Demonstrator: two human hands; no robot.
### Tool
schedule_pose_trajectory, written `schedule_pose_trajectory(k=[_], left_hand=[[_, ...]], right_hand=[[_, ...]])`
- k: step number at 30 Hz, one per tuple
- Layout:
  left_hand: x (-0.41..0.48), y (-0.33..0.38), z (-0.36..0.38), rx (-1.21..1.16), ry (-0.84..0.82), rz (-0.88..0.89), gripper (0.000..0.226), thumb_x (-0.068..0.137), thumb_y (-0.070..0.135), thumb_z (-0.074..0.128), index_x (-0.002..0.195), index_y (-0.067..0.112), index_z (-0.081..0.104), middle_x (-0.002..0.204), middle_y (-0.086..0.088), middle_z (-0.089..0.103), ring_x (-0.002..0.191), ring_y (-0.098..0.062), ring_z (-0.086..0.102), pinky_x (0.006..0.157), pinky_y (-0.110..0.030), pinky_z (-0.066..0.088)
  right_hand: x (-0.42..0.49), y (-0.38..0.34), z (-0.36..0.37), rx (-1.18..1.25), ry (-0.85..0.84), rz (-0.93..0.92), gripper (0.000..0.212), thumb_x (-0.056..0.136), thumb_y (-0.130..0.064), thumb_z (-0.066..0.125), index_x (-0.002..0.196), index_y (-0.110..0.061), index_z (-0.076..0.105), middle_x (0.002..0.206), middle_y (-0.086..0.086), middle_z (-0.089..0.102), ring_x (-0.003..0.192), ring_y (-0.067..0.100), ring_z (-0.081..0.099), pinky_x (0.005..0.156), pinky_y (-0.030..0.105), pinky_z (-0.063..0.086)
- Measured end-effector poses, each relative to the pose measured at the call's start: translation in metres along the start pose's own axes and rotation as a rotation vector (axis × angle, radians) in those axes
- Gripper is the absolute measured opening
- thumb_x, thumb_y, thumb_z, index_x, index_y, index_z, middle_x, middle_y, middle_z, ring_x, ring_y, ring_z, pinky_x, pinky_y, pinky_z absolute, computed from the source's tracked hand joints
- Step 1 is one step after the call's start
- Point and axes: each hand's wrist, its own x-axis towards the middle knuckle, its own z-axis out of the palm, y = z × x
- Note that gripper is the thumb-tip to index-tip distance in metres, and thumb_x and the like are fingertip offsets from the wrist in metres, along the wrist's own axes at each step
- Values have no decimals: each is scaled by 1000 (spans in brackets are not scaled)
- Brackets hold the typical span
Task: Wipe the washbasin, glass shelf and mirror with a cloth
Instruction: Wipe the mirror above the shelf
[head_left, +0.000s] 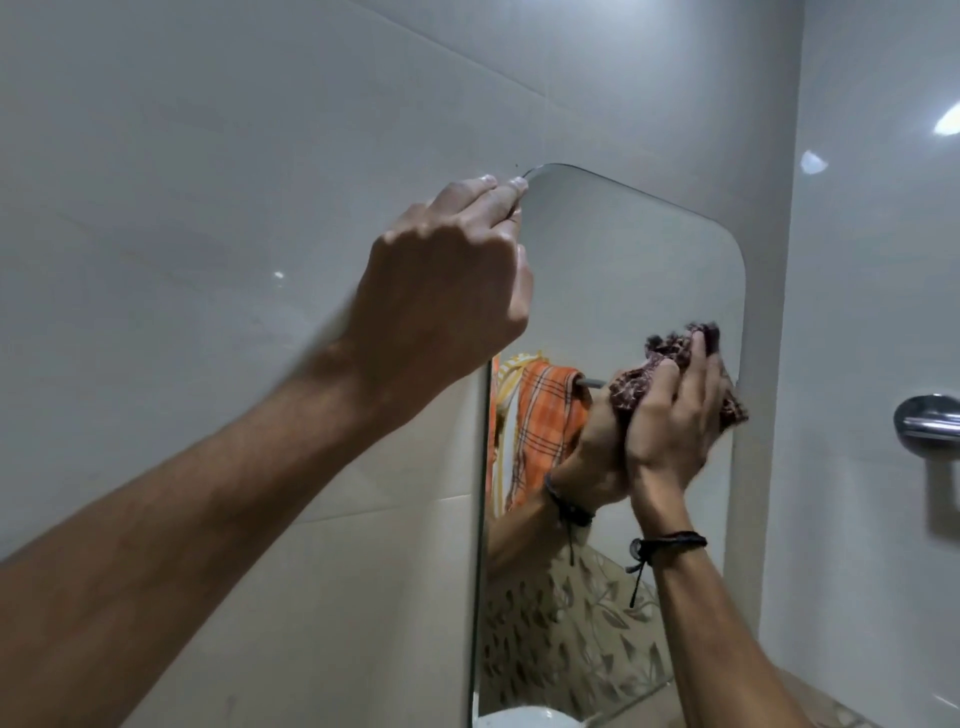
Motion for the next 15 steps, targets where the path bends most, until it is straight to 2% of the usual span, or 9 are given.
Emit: schedule_pose_trajectory(k=[4, 10, 15], left_hand=[[1, 0, -1, -3, -7, -9, 40, 92, 23, 46, 119, 12, 73, 134, 6, 65, 126, -15, 58, 89, -35, 51], [1, -2, 1, -12, -6, -3, 41, 93, 24, 44, 122, 14, 71, 136, 9, 63, 128, -13, 56, 93, -35, 50], [-1, -3, 1, -12, -9, 20, 40, 95, 23, 44, 123, 12, 70, 139, 7, 62, 128, -15, 55, 93, -37, 52]], right_hand=[[-48, -38, 4, -34, -88, -393, 59, 99, -43, 30, 157, -36, 25, 168, -7, 13, 155, 14, 6, 125, 46, 10], [-106, -53, 0, -71, -163, -783, 58, 94, -32, 39, 151, -21, 43, 164, 7, 27, 154, 26, 15, 125, 45, 14], [-90, -19, -16, -69, -314, -1108, 52, 97, -33, 45, 147, -23, 47, 161, 9, 33, 153, 31, 21, 114, 62, 30]])
